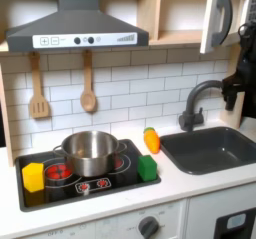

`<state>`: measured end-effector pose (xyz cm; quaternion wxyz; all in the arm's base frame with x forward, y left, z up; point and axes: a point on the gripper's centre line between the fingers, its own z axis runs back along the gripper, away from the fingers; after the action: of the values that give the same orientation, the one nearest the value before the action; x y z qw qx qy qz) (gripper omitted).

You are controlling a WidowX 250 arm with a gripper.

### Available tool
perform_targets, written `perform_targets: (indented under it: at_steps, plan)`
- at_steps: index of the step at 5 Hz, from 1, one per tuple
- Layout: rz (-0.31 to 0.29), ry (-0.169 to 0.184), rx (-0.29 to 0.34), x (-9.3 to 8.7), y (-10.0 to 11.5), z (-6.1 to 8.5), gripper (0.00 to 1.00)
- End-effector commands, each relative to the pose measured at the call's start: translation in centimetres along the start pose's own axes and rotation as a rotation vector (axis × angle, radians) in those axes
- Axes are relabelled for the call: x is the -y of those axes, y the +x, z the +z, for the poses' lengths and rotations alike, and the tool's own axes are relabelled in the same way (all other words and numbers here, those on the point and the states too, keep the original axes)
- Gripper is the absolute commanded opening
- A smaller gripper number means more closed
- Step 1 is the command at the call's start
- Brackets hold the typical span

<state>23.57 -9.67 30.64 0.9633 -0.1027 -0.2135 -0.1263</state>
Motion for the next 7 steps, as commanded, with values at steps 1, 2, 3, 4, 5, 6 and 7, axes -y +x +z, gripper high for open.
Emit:
perform_targets:
  at_steps: [1, 2, 3, 4, 5, 6, 7]
  plan:
    - [-0.029, -0.004, 0.024, 0.5, 2.4, -0.3, 1.00]
    - [-0.031, -0.004, 0.022, 0.5, 3.2, -0.6, 1.00]
    - [-0.040, -0.006, 0.024, 0.6, 4.1, -0.8, 1.00]
    - [-0.038, -0.006, 0.028, 0.5, 5.1, -1.0, 1.00]
    - [-0.042, -0.004, 0.032, 0.6, 5.7, -1.2, 1.00]
    - [-0.043, -0.004, 0.030, 0.5, 5.9, -1.5, 1.00]
    - [-0.047, -0.003, 0.022, 0.6, 6.0, -1.7, 1.00]
